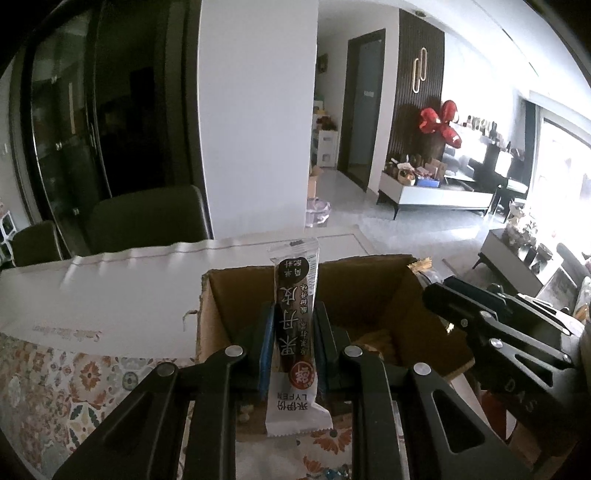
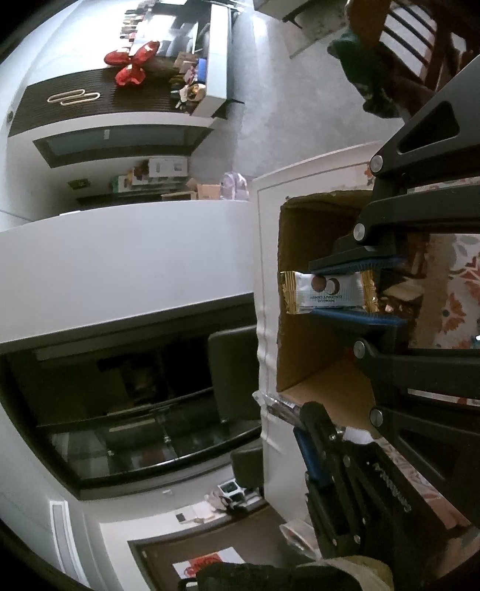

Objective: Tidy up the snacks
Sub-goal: 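Lower both packets into the box and open both tools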

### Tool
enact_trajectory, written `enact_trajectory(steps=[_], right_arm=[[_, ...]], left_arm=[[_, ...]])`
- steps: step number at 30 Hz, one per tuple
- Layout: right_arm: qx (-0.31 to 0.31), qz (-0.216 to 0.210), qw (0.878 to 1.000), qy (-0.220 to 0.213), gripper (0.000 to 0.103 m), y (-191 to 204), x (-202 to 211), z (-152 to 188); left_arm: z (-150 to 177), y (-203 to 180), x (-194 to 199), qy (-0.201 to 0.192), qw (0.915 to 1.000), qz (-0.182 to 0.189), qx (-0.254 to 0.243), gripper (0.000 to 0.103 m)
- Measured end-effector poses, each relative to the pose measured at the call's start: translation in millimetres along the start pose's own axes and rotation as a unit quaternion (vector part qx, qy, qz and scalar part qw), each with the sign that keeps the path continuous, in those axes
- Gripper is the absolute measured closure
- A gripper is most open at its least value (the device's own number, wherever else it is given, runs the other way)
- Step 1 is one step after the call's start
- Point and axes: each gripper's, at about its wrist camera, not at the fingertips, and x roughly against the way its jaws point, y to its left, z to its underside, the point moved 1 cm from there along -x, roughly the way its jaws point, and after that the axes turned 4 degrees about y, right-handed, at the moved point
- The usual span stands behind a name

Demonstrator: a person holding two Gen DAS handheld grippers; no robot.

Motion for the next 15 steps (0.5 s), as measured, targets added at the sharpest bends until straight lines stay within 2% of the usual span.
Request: enact_trajectory(steps=[4,8,10,15], right_arm=[[-0.001,0.007,1.0,0.01,0.083,-4,-11,-1],[0.0,0.015,1.0,0.021,0.082,-3,-19,1],[-0.002,0.016,1.0,0.024,0.07,-5,-20,2],[-0.003,0.027,1.0,0.012,0.068,-3,-6,10]], left_arm=[[-4,1,-10,0.002,1.0,-0.002,-0.001,0.076],[-4,0,-8,-0.005,0.9999,-0.01,-0.003,0.06],[-2,0,-3,-0.01,0.9998,-0.016,-0.004,0.058],[12,-2,15,-0.016,0.9995,-0.026,-0.007,0.053]])
